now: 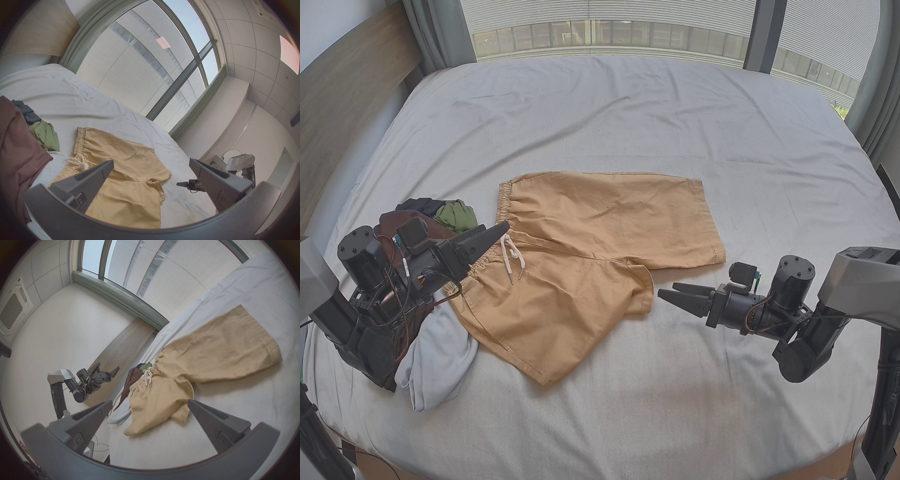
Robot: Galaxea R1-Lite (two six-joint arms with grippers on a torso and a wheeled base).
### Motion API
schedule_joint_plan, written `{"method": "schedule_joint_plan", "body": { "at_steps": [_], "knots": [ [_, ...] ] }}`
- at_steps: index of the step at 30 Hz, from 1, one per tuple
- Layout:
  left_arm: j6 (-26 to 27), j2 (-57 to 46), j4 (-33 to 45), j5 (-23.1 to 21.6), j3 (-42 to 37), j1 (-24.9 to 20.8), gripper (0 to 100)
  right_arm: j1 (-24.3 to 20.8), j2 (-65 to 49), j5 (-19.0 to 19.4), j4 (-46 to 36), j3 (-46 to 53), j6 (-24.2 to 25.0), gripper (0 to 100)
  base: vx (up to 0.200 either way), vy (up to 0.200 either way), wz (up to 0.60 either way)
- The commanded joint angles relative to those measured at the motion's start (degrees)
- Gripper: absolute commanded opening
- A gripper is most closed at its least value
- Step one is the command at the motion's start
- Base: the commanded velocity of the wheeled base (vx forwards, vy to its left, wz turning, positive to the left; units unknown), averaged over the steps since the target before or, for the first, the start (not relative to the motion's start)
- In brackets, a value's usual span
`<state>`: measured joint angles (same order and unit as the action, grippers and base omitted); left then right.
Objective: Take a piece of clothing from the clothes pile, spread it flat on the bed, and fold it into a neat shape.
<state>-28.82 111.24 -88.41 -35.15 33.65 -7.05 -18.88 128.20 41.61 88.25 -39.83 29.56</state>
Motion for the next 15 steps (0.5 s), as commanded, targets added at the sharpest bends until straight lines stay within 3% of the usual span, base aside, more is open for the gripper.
{"method": "schedule_joint_plan", "body": {
  "at_steps": [1, 11, 15],
  "knots": [
    [0.0, 0.6, 0.0, 0.2, -0.1, -0.3, 100, -0.5, 3.5, 0.0, 0.0, -0.4, 0.0, 100, 0.0, 0.0, 0.0],
    [-0.1, 0.9, 0.0, 0.1, -0.1, -0.6, 100, -1.2, 6.8, -0.8, 0.0, -2.6, 0.1, 100, 0.0, 0.0, 0.0],
    [0.0, 0.9, 0.0, 0.1, -0.2, -0.7, 100, -2.6, 8.8, -4.3, 0.0, -4.5, 0.1, 100, 0.0, 0.0, 0.0]
  ]
}}
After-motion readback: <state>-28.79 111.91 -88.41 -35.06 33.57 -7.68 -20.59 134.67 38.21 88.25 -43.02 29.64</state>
